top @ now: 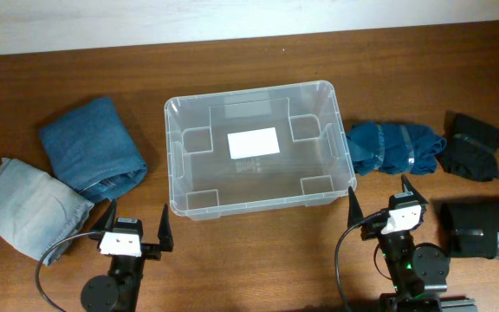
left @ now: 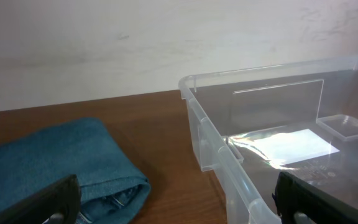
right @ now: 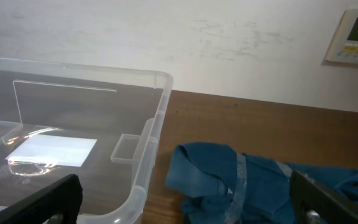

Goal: Pack container
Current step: 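Move the right gripper to the rolled dark-blue mesh garment and grasp it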

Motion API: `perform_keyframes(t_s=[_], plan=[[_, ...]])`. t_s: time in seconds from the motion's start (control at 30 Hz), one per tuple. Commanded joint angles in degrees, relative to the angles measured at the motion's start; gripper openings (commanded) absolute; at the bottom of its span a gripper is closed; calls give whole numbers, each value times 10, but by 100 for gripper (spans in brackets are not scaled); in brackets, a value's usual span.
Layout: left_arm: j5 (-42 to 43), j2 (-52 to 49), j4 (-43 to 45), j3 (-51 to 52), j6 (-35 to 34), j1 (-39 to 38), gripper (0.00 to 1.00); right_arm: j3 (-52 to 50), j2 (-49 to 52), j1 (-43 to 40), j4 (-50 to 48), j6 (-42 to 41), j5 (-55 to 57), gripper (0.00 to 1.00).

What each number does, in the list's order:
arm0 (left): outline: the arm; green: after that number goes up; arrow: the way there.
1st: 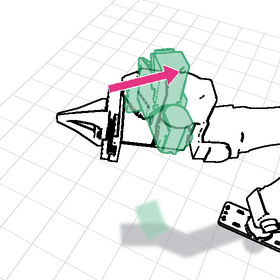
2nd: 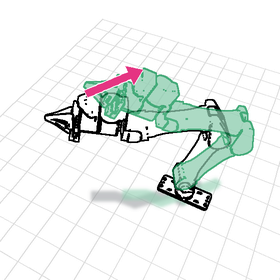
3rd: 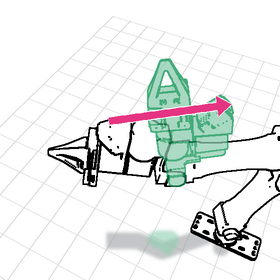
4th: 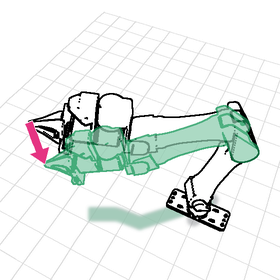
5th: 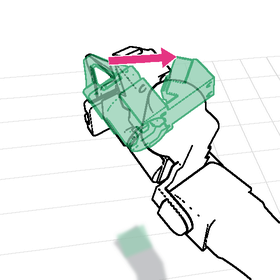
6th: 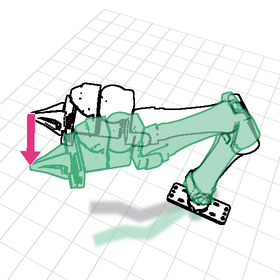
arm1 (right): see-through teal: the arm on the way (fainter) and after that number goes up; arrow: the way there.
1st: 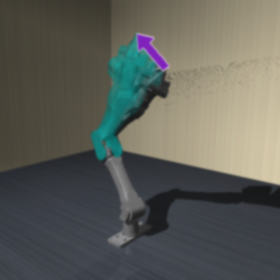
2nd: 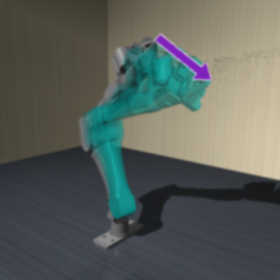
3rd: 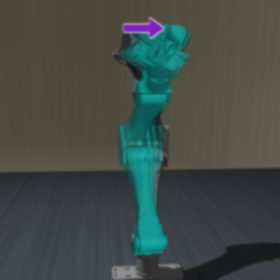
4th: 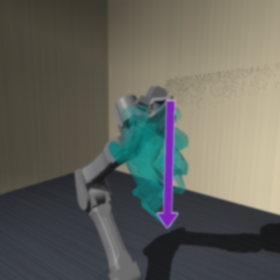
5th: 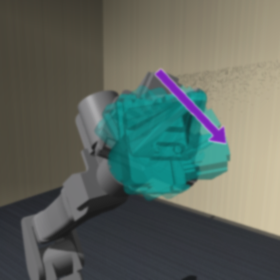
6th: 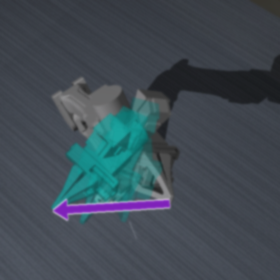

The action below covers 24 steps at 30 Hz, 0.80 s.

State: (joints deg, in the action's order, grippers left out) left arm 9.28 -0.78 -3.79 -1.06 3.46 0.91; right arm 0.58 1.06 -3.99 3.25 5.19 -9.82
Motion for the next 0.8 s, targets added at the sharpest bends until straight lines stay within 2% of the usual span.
perform_keyframes(t_s=[0.0, 0.77], plan=[[8, 4, 1, 5, -2, -3, 100, -3, -3, -2, 4, 4, -1, 98], [8, 4, 2, 5, -2, -3, 99, -3, -3, -2, 3, 3, 10, 98]])
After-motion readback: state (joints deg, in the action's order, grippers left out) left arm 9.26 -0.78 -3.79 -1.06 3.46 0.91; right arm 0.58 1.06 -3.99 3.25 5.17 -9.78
